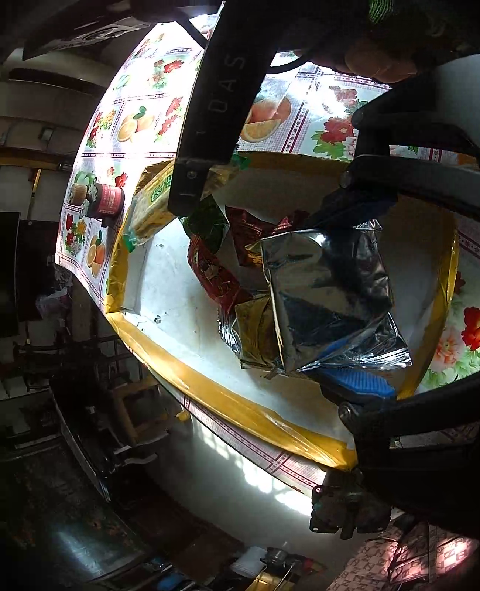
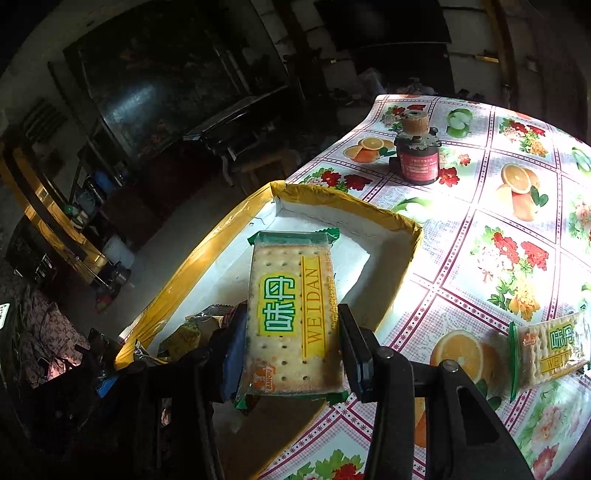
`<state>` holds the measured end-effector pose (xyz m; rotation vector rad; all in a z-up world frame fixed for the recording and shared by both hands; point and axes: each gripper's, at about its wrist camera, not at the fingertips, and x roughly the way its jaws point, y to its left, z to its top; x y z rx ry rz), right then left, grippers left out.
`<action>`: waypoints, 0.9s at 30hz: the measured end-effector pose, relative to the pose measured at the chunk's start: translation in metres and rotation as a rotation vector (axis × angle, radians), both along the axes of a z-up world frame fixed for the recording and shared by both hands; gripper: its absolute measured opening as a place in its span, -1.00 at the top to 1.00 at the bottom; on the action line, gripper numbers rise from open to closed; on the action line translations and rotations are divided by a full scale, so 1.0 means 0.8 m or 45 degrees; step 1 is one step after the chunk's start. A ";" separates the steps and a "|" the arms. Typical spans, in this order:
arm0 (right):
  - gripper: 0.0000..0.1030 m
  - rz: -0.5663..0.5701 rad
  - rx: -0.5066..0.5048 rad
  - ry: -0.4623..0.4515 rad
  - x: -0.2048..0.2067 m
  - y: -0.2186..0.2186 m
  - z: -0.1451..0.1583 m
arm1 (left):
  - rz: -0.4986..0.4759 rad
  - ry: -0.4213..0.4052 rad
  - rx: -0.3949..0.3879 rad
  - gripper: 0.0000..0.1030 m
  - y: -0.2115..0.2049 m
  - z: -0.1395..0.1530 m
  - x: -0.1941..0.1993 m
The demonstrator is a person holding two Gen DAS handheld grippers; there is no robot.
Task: Organize snacks
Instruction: 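Carry the silver bag with the left tool while the right tool carries the WEIDAN pack to the tray, then open both tools to release the silver bag and WEIDAN pack into the tray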
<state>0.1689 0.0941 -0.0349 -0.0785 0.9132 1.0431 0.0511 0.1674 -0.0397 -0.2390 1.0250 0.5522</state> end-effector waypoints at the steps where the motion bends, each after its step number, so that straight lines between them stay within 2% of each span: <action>1: 0.11 0.000 -0.006 0.001 0.002 0.002 -0.002 | -0.001 0.002 0.001 -0.30 0.001 -0.001 0.002; 10: 0.11 0.001 -0.069 -0.024 0.011 0.023 -0.019 | -0.004 0.038 0.003 -0.30 0.007 -0.014 0.021; 17: 0.10 -0.004 -0.116 -0.080 0.015 0.031 -0.020 | -0.008 0.039 0.016 -0.40 0.008 -0.016 0.024; 27: -0.06 -0.026 -0.044 -0.076 0.011 0.010 -0.002 | -0.014 -0.037 0.069 -0.44 -0.009 0.018 0.003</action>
